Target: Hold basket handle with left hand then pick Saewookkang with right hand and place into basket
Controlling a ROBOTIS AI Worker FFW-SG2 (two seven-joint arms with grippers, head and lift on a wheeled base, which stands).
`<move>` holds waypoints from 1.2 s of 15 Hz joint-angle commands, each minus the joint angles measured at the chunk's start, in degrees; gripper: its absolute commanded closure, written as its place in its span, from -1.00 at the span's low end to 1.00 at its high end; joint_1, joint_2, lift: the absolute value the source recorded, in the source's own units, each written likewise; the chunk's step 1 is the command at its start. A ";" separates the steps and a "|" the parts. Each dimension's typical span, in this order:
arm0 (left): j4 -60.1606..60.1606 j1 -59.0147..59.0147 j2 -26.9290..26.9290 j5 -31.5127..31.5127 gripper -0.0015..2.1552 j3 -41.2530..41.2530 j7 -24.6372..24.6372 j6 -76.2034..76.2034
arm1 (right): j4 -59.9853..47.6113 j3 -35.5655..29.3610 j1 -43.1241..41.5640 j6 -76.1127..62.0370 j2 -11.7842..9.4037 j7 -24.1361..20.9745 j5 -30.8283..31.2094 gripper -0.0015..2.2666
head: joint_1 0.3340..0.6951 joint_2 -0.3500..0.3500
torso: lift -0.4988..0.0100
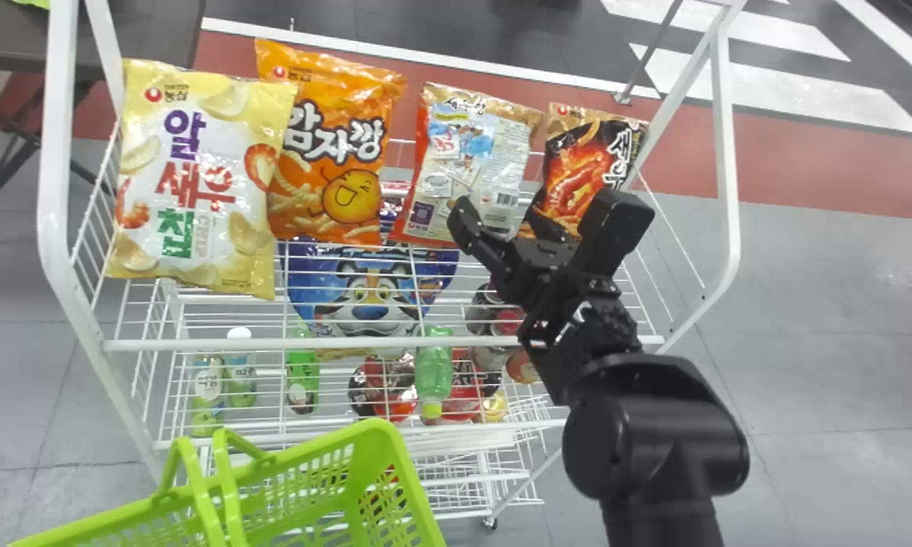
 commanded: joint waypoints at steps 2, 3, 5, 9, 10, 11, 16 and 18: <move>0.02 0.14 0.26 0.00 0.99 0.07 -0.14 1.83 | 4.79 0.38 -5.21 1.13 -0.06 0.05 0.29 -0.93 | 1.00 -0.78 | 0.90; 0.11 0.14 0.35 0.00 0.99 0.16 -0.14 1.83 | 6.99 0.47 -6.80 1.13 -0.06 -0.04 0.47 -0.93 | 1.00 -0.76 | 0.90; 0.28 0.31 0.43 0.09 0.99 0.51 -0.31 1.83 | 12.26 0.65 -10.22 1.13 -0.32 0.05 0.73 -0.93 | 1.00 -0.74 | 0.90; 1.60 -0.04 0.43 0.09 0.99 0.77 -0.31 1.83 | 17.18 2.58 -13.65 0.95 -1.11 1.19 2.49 -0.88 | 1.00 -0.68 | 0.90; 1.95 -0.30 0.43 0.09 0.99 0.68 -0.31 1.83 | 17.27 3.02 -13.83 0.95 -1.47 1.81 2.49 -0.83 | 1.00 -0.67 | 0.90; 2.22 -0.65 0.43 0.09 0.99 0.51 -0.22 1.83 | 17.27 3.11 -13.83 1.13 -1.55 3.12 2.40 -0.67 | 1.00 -0.65 | 0.90; 2.92 -1.09 0.35 0.17 0.99 0.42 -0.22 1.83 | 16.39 2.40 -12.77 4.29 -1.73 3.48 2.40 0.85 | 1.00 -0.60 | 0.90; 2.92 -1.01 0.35 0.17 0.99 0.51 -0.31 1.83 | 15.07 2.23 -11.89 4.47 -1.73 3.21 3.02 0.98 | 1.00 -0.62 | 0.90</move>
